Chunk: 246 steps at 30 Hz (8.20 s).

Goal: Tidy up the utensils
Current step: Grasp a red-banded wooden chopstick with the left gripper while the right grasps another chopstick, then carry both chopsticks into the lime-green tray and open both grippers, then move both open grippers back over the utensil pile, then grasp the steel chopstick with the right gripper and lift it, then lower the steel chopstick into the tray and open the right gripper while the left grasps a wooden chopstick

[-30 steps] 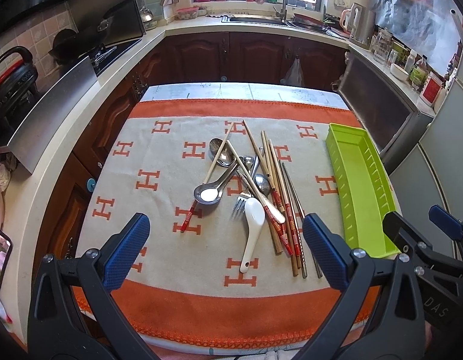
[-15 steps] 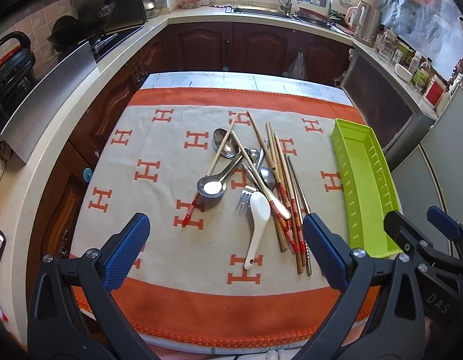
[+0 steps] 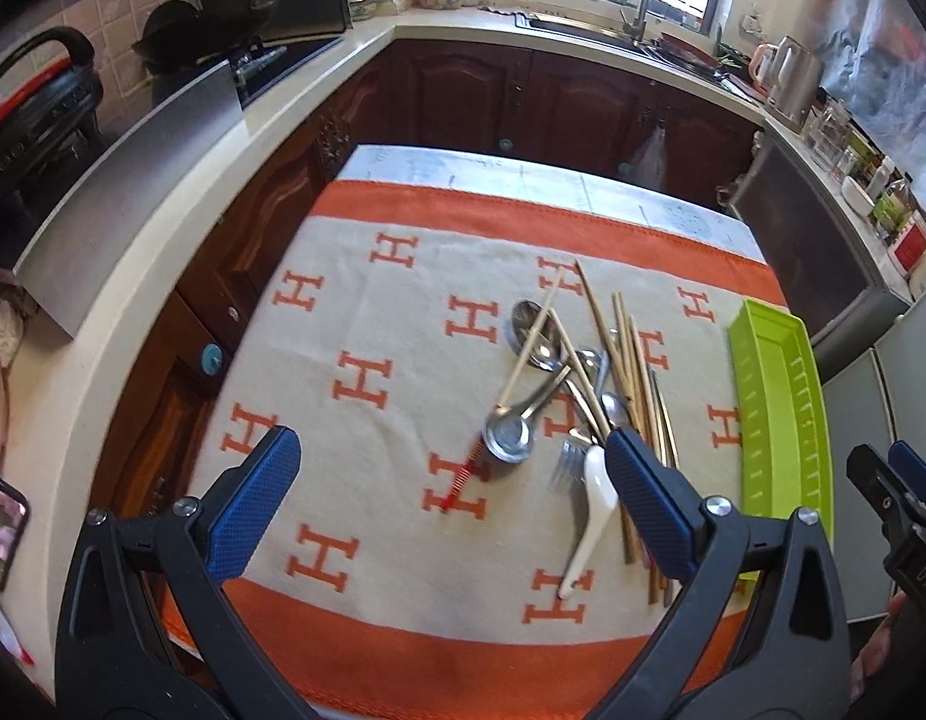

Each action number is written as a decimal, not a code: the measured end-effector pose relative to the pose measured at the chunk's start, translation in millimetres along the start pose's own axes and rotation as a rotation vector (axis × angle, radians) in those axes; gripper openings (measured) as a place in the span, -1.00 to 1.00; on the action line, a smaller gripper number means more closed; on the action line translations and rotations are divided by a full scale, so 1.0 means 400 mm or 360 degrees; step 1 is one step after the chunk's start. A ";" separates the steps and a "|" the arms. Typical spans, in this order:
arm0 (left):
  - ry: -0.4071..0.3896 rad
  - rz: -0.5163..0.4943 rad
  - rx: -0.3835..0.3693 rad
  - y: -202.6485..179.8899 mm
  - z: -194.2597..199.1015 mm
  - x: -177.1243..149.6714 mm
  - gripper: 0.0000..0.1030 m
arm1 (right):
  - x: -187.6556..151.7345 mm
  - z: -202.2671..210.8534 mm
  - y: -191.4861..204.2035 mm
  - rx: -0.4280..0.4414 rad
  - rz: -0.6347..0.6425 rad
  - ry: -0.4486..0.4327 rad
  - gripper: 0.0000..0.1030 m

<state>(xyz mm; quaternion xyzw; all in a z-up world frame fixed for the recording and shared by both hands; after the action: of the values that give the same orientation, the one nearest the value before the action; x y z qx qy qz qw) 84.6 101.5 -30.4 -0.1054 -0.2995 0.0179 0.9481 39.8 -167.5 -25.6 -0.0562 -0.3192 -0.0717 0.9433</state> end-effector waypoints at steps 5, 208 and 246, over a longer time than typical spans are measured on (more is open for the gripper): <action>0.0004 -0.0005 -0.0042 0.018 -0.023 0.038 0.96 | 0.027 -0.054 0.047 0.0018 0.0133 0.0039 0.79; 0.0481 -0.0247 -0.0458 -0.171 -0.229 -0.302 -0.27 | -0.311 -0.243 0.097 0.0103 0.0277 0.0466 -0.85; 0.0651 -0.0152 -0.0640 -0.291 -0.333 -0.187 -0.71 | -0.126 -0.181 -0.127 0.0302 -0.0303 0.0185 -0.90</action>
<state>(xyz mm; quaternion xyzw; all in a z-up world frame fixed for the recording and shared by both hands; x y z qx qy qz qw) 95.9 -44.5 -154.4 -0.2785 -0.1041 -0.1082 0.9486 34.4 -223.2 -110.5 0.0680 -0.2732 -0.1337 0.9502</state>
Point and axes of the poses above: each gripper's, at about its wrist camera, not at the fingertips, and z roughly against the way its jaws point, y to its left, x to its top, the point moved 2 cm from there along -z, roughly the way its jaws point, and after that the axes turned 12 degrees about -x, right-handed, at the moved point
